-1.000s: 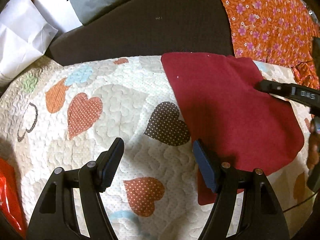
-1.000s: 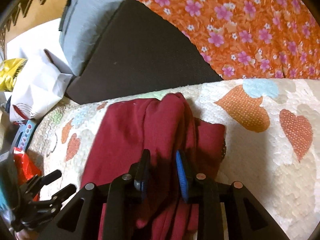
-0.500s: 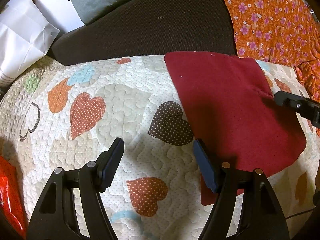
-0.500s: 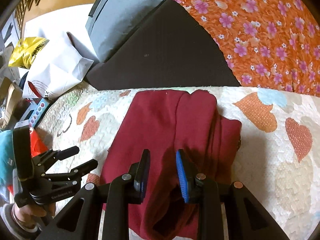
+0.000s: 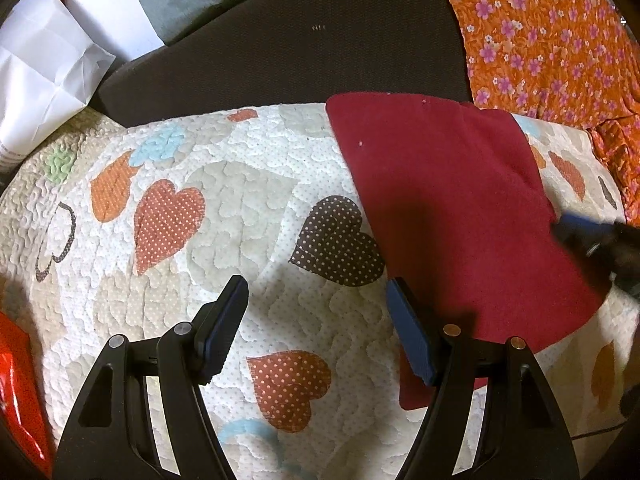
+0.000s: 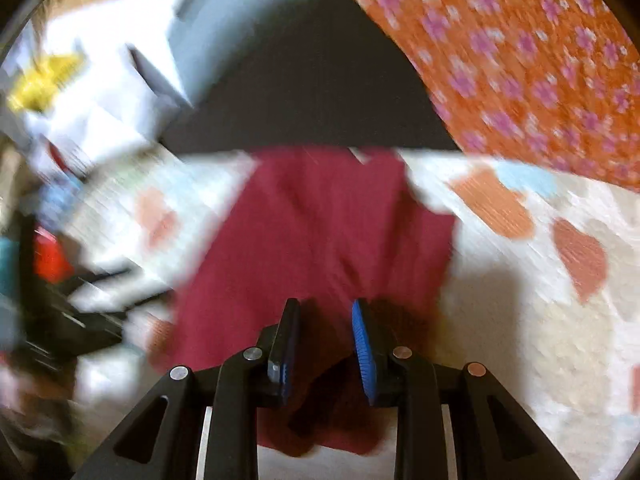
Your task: Fold small clothes
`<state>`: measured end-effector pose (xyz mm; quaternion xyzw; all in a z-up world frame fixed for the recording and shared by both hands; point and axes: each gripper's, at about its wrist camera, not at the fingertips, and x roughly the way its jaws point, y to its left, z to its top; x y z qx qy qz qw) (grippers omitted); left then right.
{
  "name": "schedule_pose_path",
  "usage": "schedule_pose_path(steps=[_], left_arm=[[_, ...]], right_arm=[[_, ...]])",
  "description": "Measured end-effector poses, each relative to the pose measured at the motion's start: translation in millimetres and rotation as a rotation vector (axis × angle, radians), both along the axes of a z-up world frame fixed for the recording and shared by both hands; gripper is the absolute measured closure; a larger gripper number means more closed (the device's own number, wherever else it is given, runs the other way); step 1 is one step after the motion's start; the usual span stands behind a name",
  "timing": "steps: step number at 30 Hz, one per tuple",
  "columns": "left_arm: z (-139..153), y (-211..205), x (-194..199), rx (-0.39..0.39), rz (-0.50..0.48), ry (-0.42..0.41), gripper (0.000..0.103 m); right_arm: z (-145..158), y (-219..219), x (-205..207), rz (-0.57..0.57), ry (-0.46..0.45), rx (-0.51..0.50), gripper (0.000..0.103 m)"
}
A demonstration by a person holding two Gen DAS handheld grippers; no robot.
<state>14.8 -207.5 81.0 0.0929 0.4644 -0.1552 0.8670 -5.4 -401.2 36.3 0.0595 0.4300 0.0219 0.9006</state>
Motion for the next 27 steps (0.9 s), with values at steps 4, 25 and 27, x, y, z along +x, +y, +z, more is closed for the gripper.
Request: schedule_pose_path(steps=[4, 25, 27], left_arm=[[-0.5, 0.6, 0.8, -0.016, -0.001, 0.014, 0.032], [8.8, -2.0, -3.6, -0.036, 0.014, -0.028, 0.032], [8.7, -2.8, -4.0, -0.033, 0.011, -0.028, 0.032]], right_arm=[[-0.5, -13.0, -9.3, -0.027, 0.024, 0.090, 0.077], [8.3, -4.7, -18.0, -0.027, -0.012, 0.158, 0.067], [5.7, -6.5, -18.0, -0.037, -0.006, 0.159, 0.066]])
